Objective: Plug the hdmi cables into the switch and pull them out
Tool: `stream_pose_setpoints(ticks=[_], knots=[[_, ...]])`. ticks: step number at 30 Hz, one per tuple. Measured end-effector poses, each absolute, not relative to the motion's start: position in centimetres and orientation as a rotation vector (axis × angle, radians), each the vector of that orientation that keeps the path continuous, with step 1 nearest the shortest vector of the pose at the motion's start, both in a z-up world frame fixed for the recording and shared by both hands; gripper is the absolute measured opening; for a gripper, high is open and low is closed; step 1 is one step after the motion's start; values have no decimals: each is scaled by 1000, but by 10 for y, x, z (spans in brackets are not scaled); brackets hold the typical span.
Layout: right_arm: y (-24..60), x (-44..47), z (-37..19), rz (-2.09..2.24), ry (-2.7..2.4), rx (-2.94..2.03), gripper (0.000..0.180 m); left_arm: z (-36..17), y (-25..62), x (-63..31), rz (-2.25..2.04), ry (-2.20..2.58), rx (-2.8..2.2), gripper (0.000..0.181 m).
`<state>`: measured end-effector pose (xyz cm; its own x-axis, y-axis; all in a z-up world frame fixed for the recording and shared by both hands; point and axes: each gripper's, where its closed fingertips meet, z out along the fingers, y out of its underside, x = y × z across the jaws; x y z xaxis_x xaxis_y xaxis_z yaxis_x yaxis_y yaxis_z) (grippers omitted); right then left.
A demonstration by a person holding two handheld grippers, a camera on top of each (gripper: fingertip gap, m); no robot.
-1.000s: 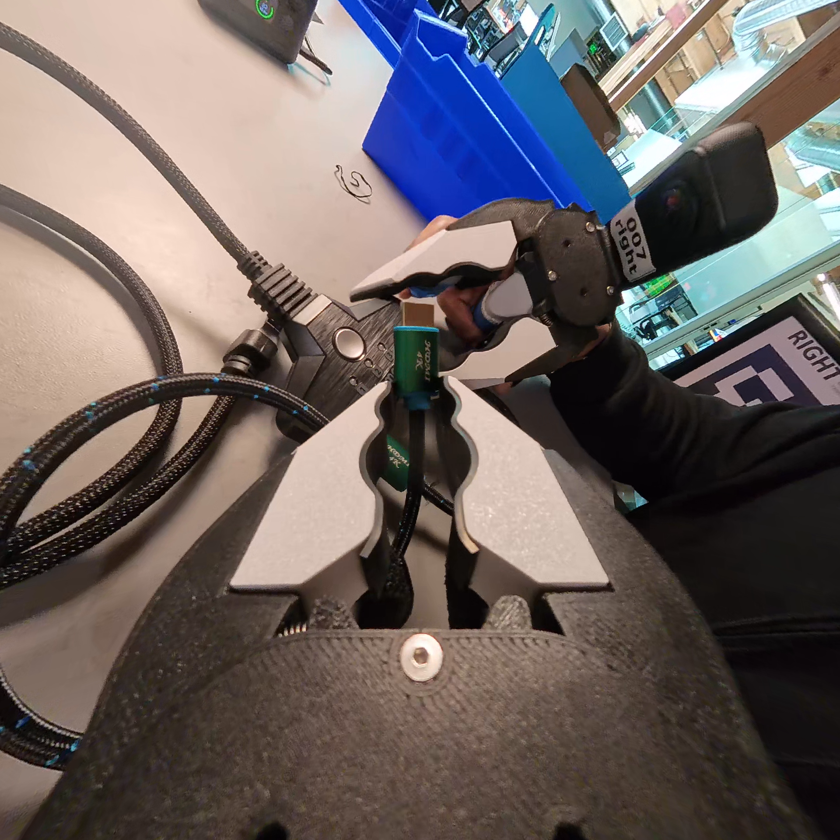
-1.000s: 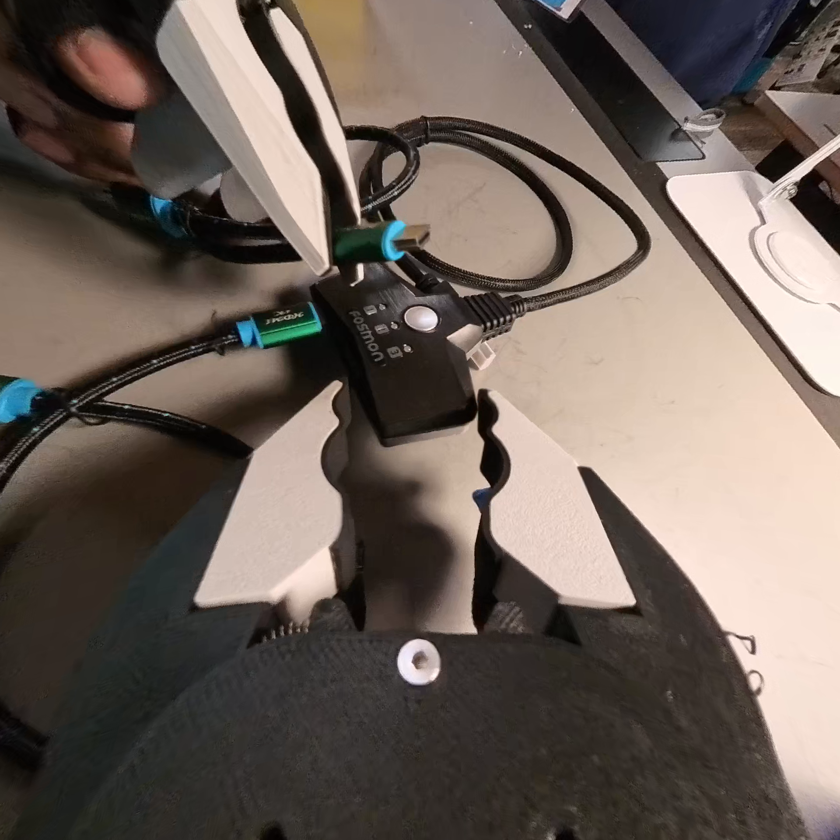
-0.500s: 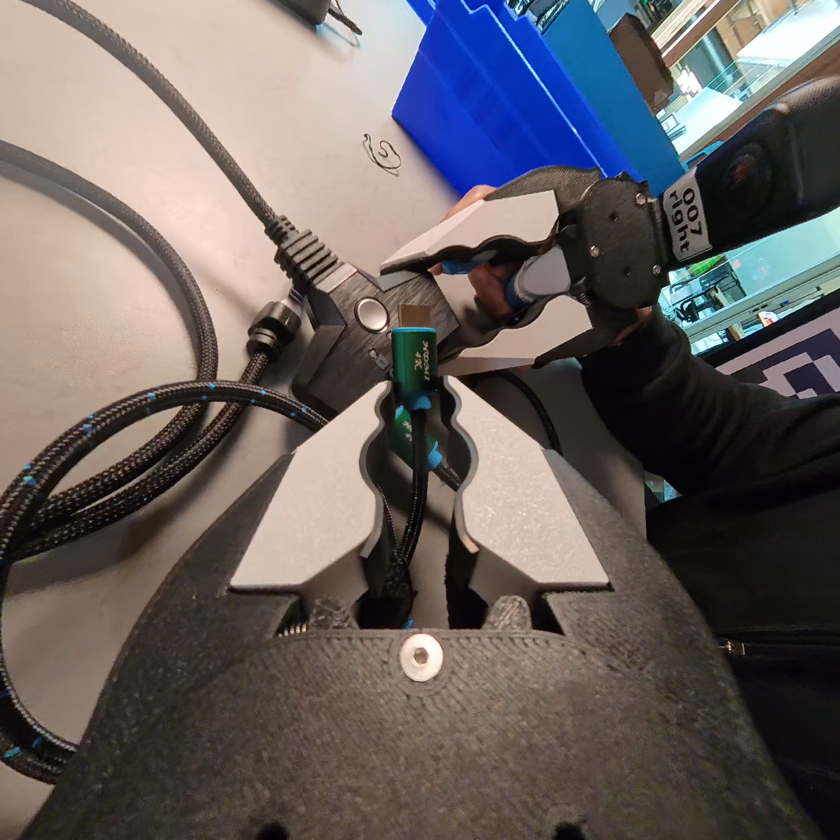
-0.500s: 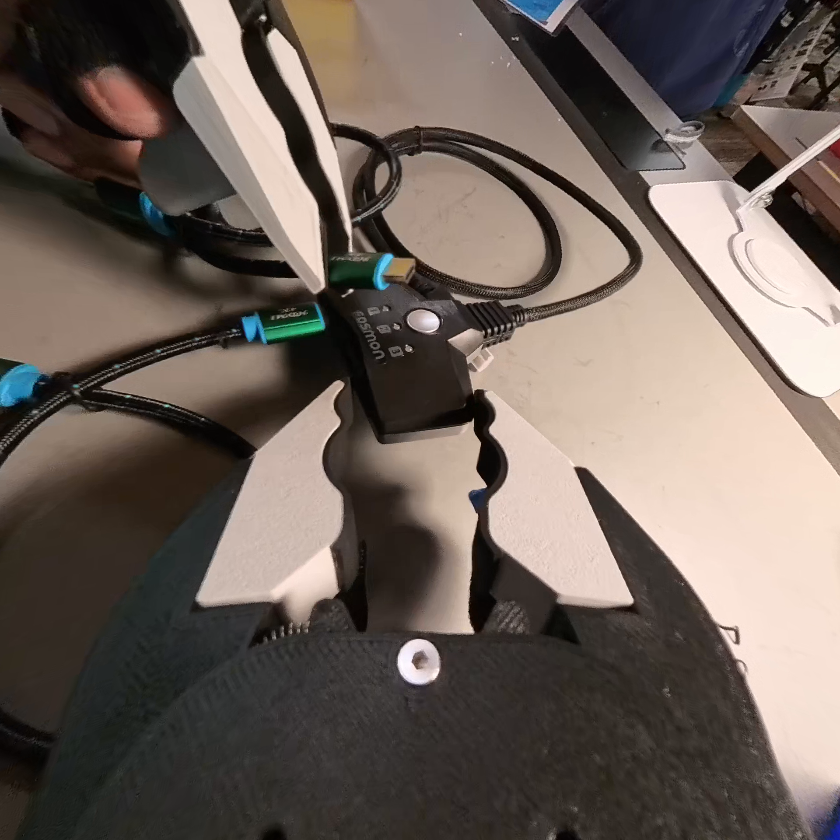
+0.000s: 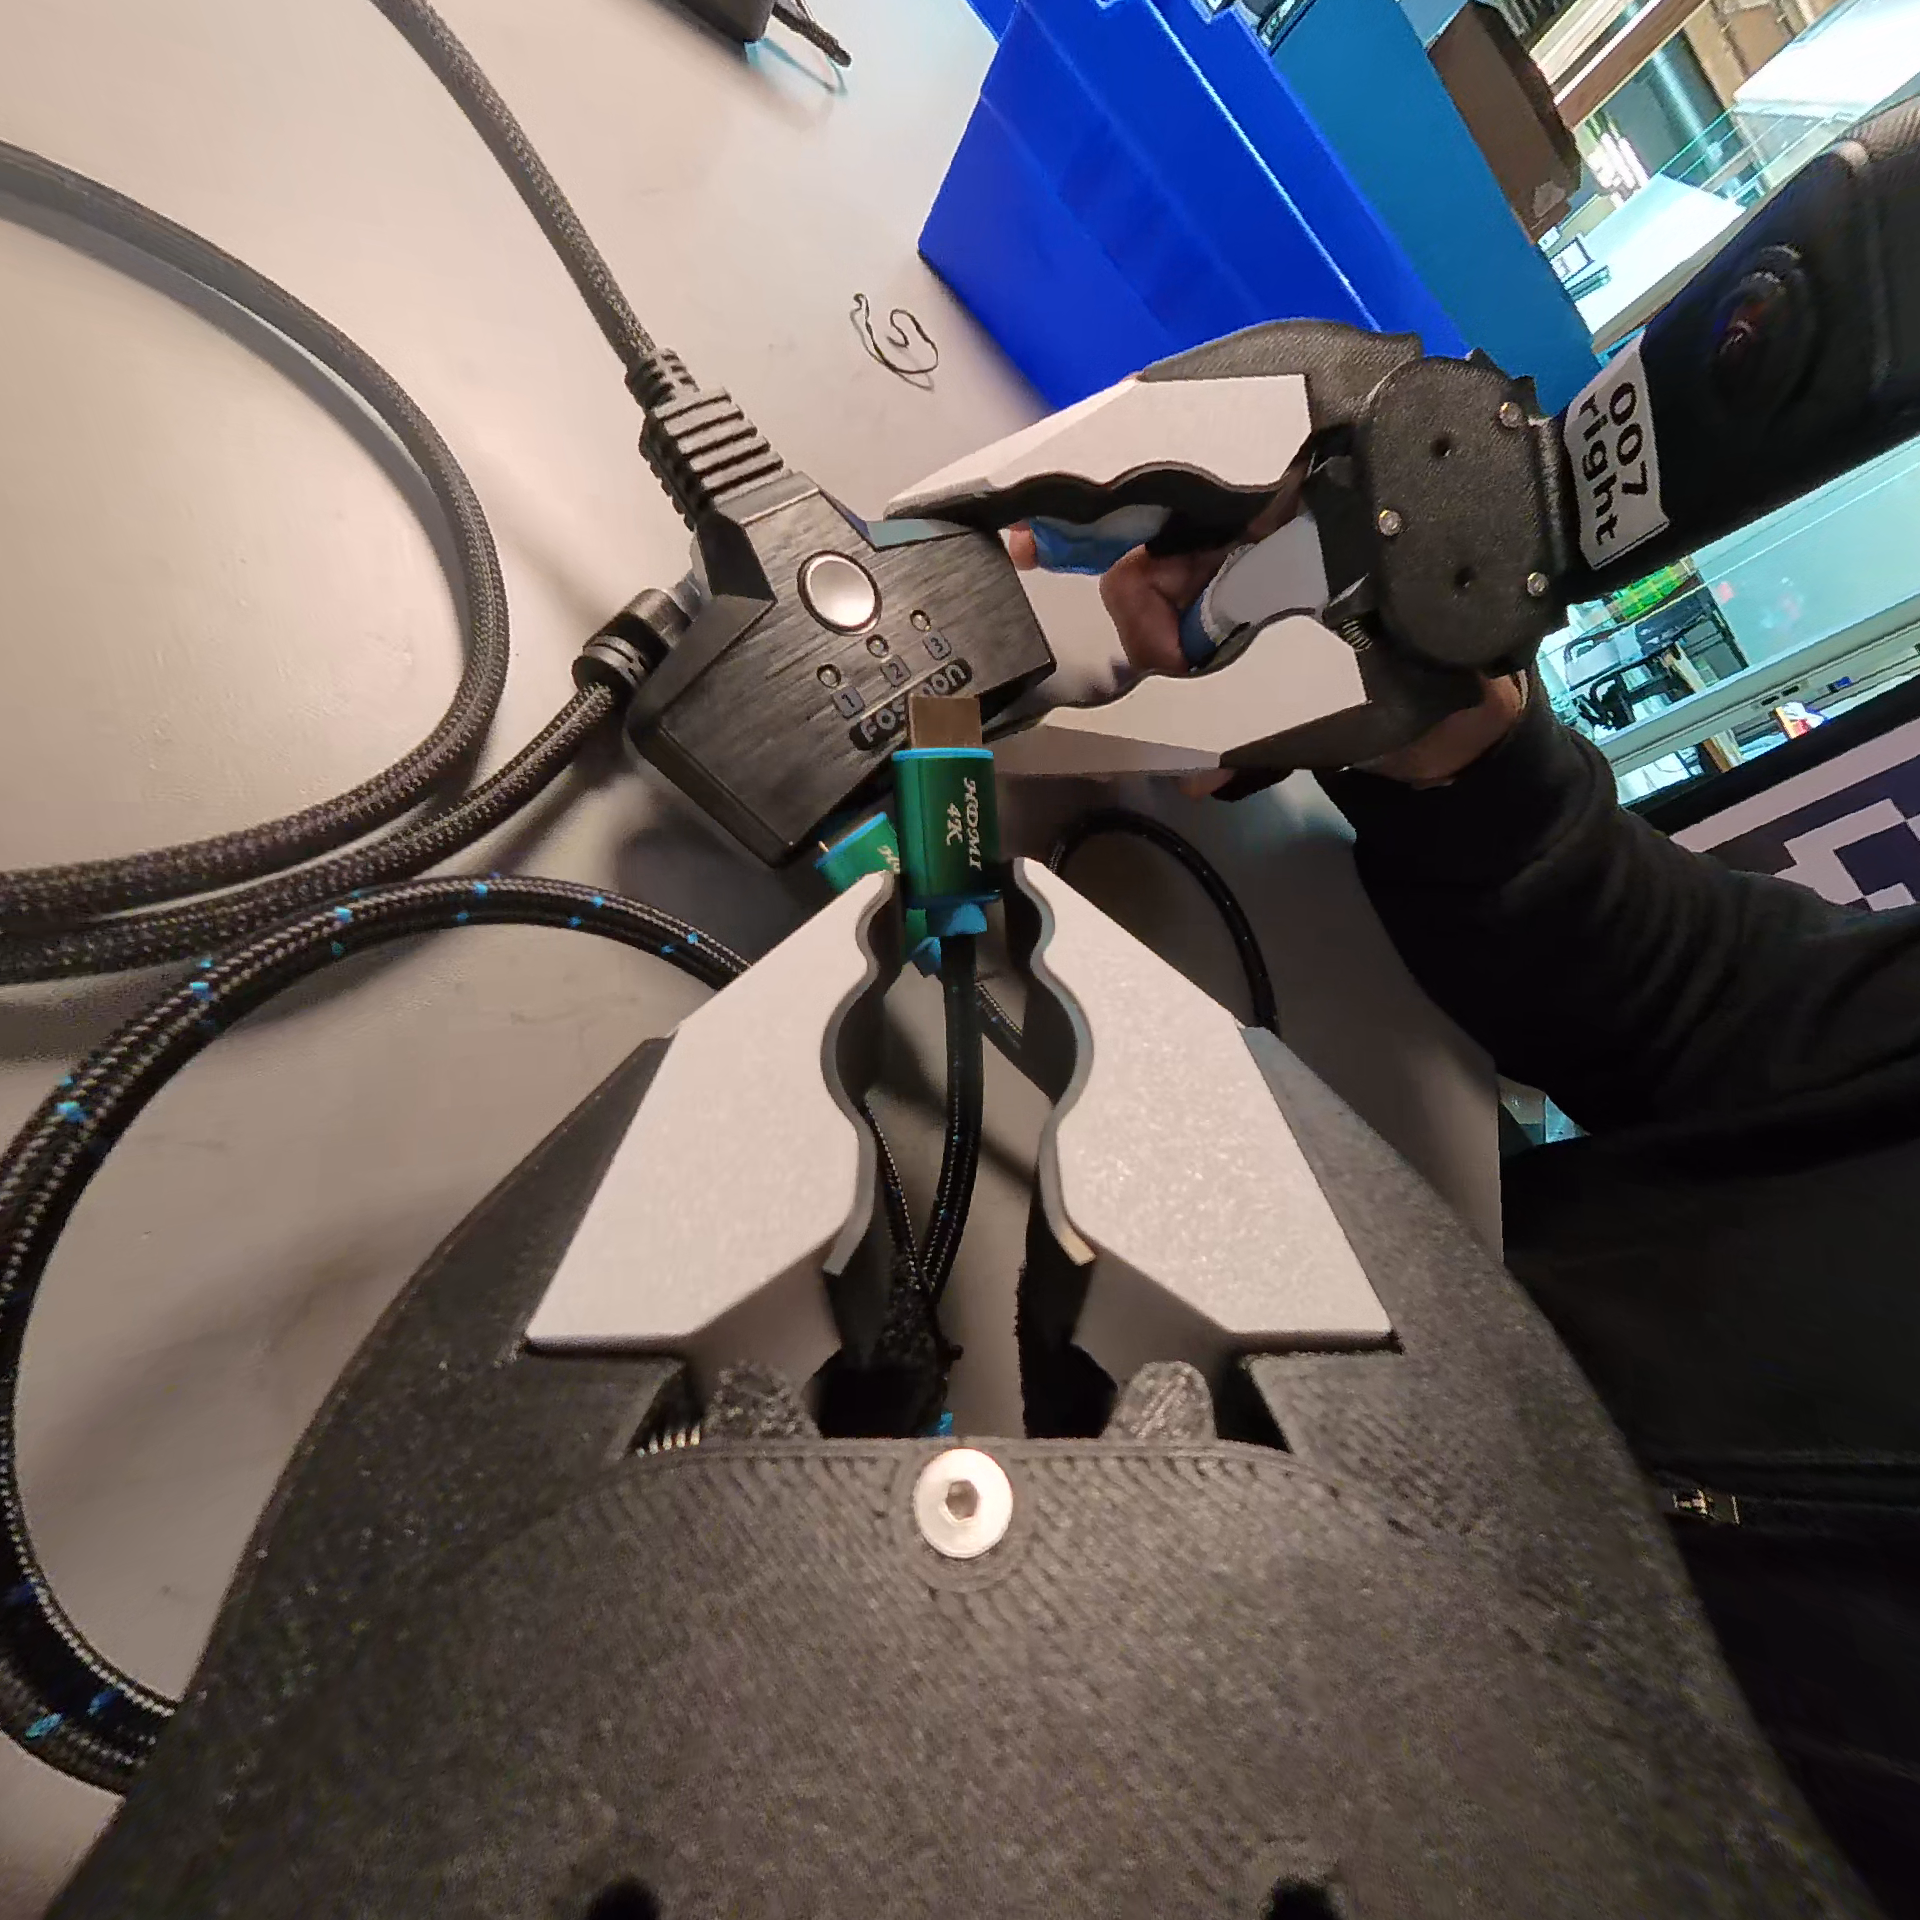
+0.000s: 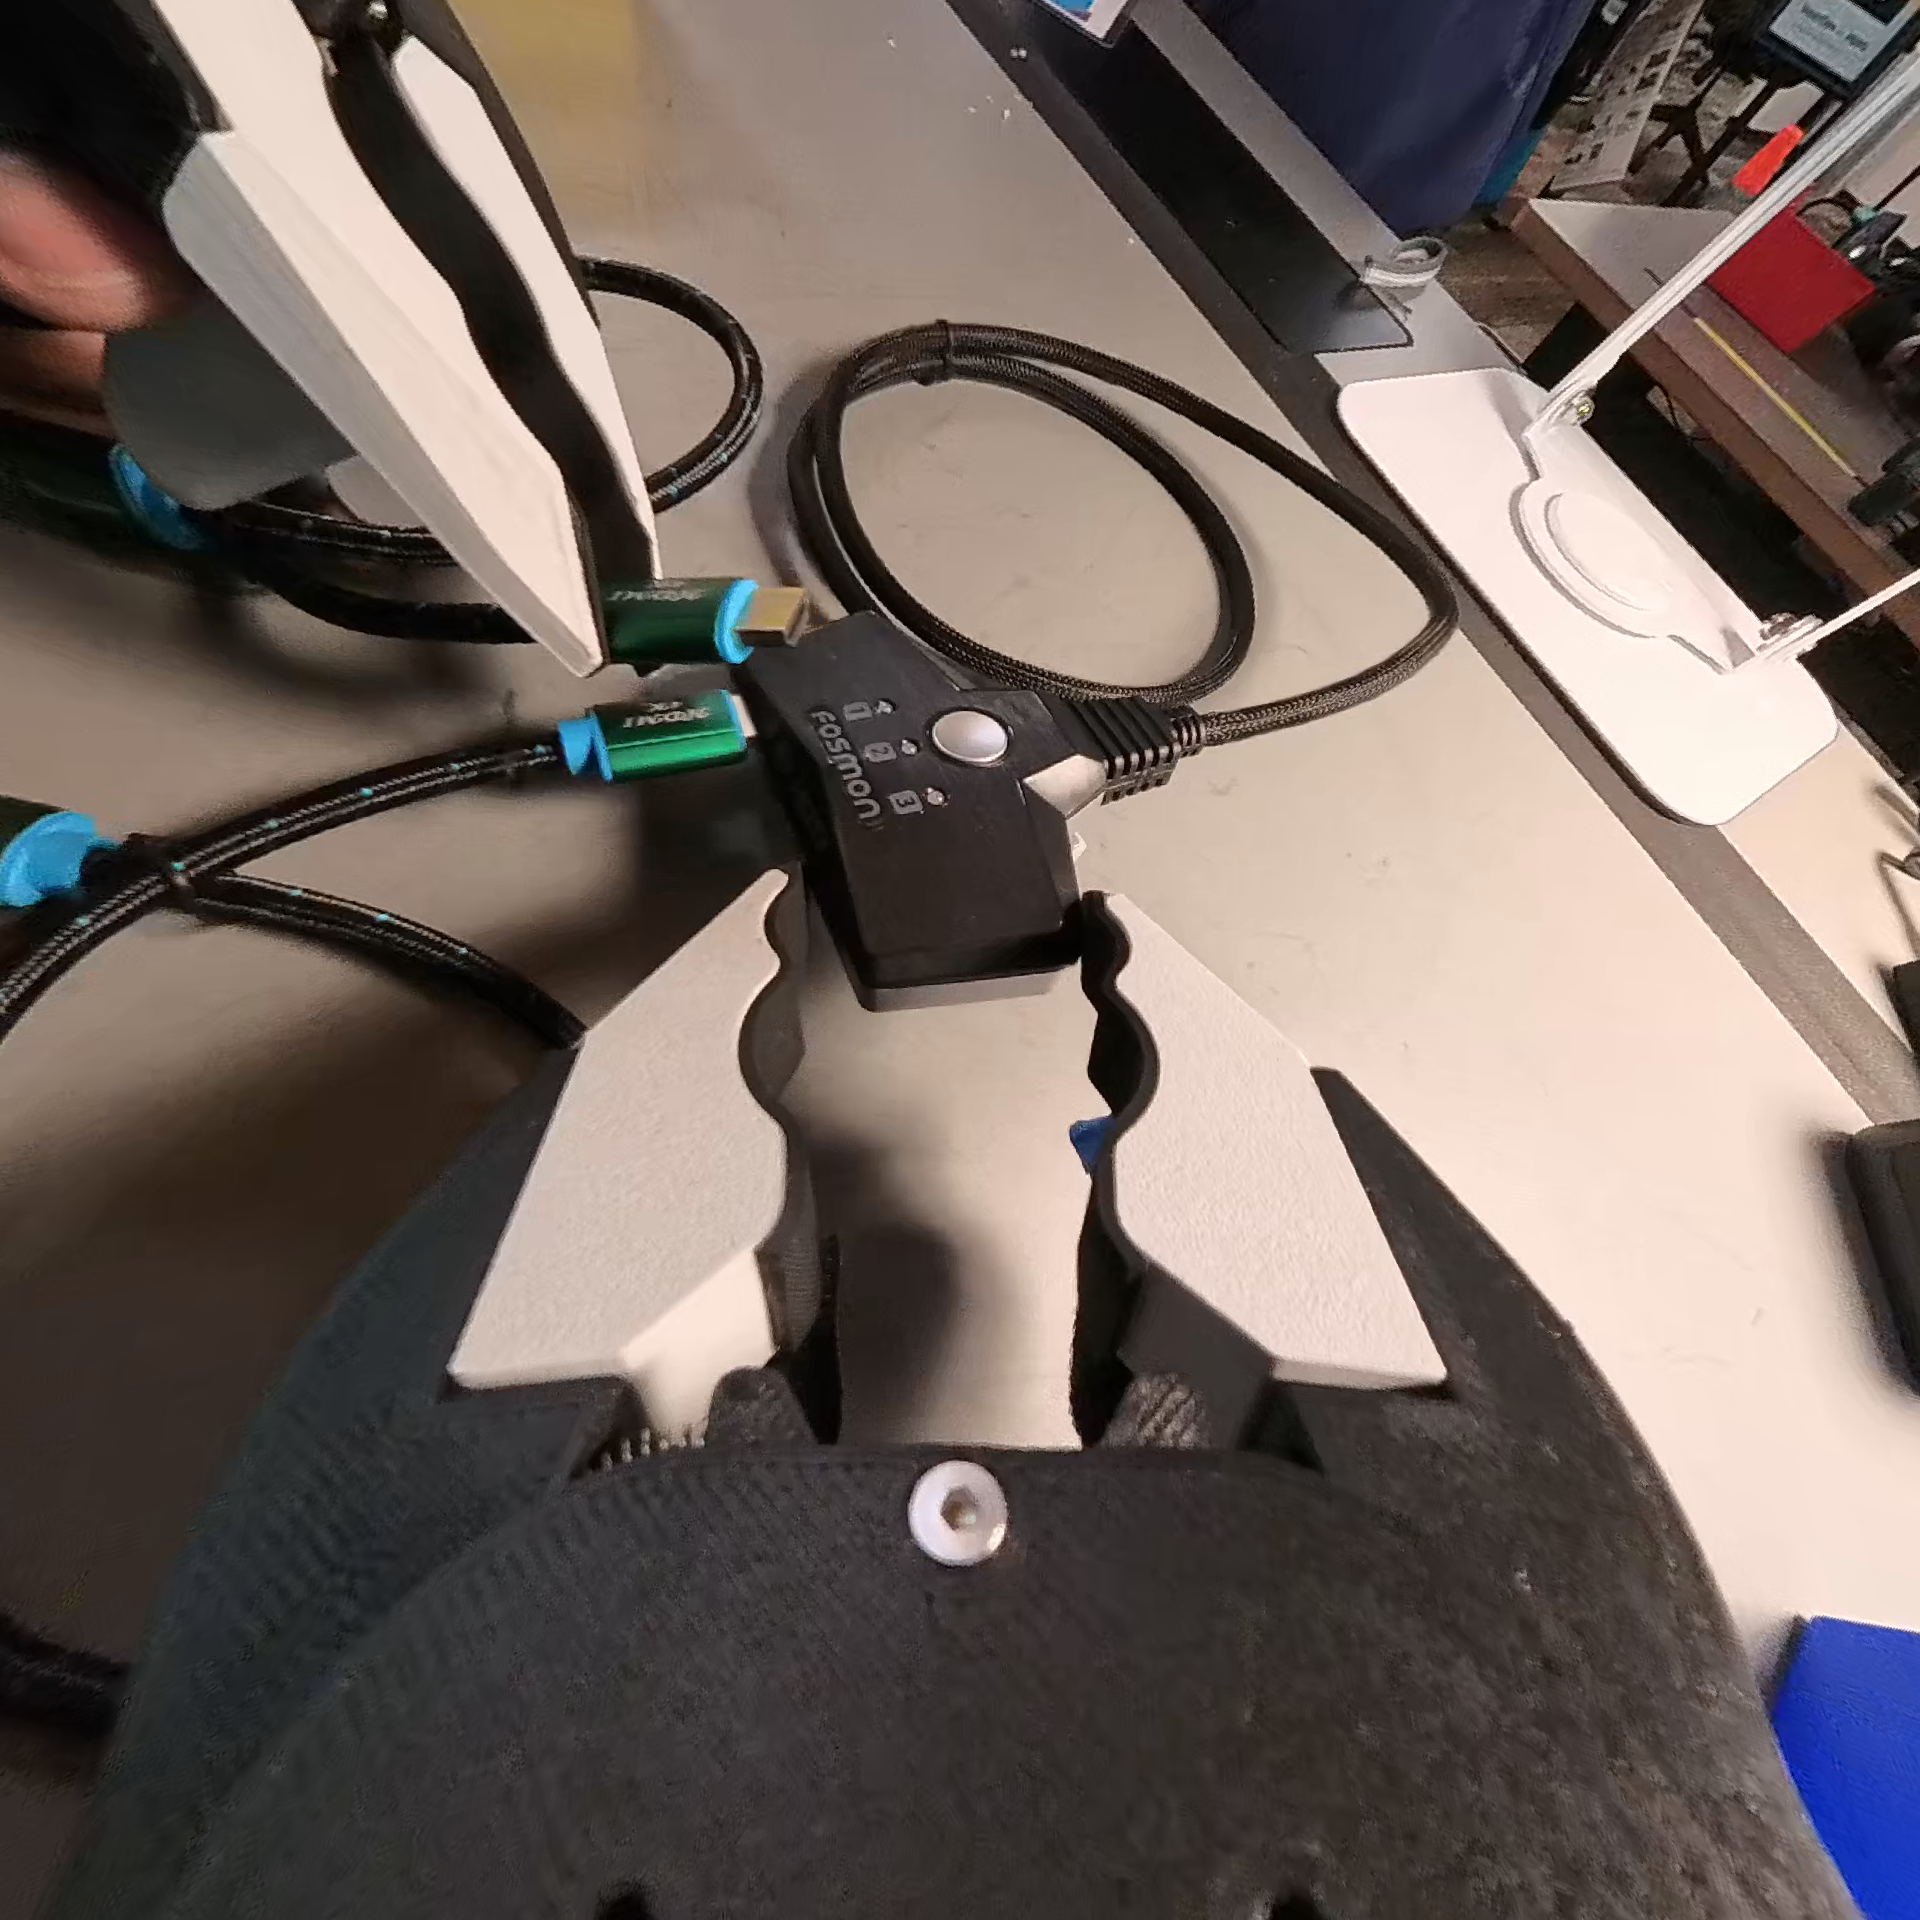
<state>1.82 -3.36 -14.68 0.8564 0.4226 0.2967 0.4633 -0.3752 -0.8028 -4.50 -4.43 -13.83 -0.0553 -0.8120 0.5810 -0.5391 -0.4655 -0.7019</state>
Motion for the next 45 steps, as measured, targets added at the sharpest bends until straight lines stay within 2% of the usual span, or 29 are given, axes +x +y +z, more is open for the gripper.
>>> stream_pose_setpoints(ticks=[45], knots=[[-32, 29, -144, -103, -578, -2025, 53, -134, -47, -42, -1653, 1347, -2029, 19]])
